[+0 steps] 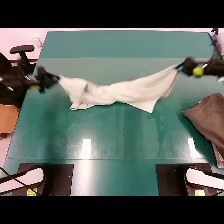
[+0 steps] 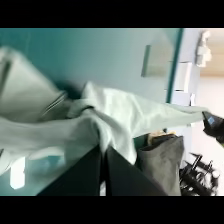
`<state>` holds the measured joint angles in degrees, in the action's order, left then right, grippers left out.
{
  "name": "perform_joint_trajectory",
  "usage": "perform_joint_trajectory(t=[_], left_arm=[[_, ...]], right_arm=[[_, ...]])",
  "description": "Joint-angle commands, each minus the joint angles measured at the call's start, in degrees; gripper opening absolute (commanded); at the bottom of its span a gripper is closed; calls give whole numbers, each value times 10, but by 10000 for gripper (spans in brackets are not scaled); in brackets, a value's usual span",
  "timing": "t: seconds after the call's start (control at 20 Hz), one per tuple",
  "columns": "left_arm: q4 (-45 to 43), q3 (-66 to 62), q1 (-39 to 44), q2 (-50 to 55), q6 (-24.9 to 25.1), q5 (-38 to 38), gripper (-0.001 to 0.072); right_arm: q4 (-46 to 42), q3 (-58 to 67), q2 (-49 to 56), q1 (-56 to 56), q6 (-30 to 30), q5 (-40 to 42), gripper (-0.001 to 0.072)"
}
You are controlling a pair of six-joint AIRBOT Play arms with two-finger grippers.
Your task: Fold the shirts.
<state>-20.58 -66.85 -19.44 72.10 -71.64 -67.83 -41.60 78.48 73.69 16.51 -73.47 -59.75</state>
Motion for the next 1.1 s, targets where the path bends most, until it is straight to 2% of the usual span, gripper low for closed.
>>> perform_joint_trajectory(t=[0.0,0.2,0.3,0.5,0.6,0.75,0.8,0.9,0.95,1.05], left_arm=[[-65,-211,-50,-17,3,-63,19],[-133,-416,-63,-35,-3,-68,20],[-172,-489,-63,-45,-3,-70,20],[-305,-527,-63,-110,-3,-51,20],[-318,-527,-63,-136,-3,-52,20],[-317,-527,-63,-153,-3,-72,20],[-317,-513,-62,-153,-3,-82,20],[-319,-438,-41,-153,-2,-100,20],[-321,-385,-24,-153,4,-110,20],[-337,-253,23,-153,19,-110,20]], right_arm=[[1,129,-41,57,-50,-23,10],[2,285,-46,115,-97,-60,10],[31,342,-47,145,-102,-73,10],[107,395,-60,209,-104,-117,11],[136,364,-93,230,-104,-114,11],[125,304,-137,232,-105,-132,11],[108,271,-147,217,-103,-133,11],[15,191,-156,167,-101,-134,11],[-35,139,-156,134,-101,-134,11],[-77,21,-155,80,-101,-124,12]])
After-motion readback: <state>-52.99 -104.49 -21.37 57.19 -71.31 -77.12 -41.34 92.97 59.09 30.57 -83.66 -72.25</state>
